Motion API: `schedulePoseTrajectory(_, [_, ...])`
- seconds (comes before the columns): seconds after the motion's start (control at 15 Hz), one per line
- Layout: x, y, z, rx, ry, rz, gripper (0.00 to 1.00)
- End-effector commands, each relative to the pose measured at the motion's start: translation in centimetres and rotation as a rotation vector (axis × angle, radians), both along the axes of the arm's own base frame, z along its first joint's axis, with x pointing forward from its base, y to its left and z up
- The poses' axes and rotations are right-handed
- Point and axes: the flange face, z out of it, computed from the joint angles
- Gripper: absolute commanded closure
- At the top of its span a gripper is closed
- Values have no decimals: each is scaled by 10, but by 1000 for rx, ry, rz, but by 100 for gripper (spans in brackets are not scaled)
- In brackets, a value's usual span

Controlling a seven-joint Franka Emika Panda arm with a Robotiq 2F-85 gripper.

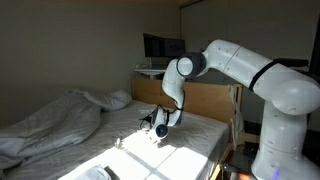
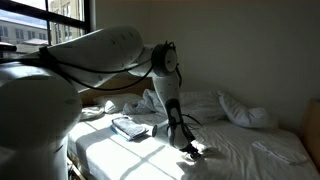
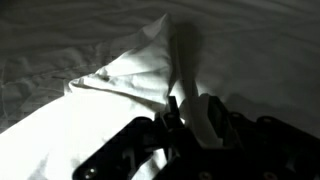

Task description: Fold the cloth

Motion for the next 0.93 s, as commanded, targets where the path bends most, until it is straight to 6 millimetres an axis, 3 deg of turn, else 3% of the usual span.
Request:
schedulePoseTrajectory(0.0, [-2, 8, 2, 82, -3, 64, 43])
schedulePoseTrajectory(0.13, [-11, 8, 0, 143, 7, 79, 45])
schedulePoseTrajectory(0.6, [-34, 12, -17, 259, 47, 126, 3])
schedulePoseTrajectory(0.73, [-36, 11, -18, 280, 37, 119, 0])
schedulePoseTrajectory(0.87, [-29, 22, -16, 298, 32, 103, 0])
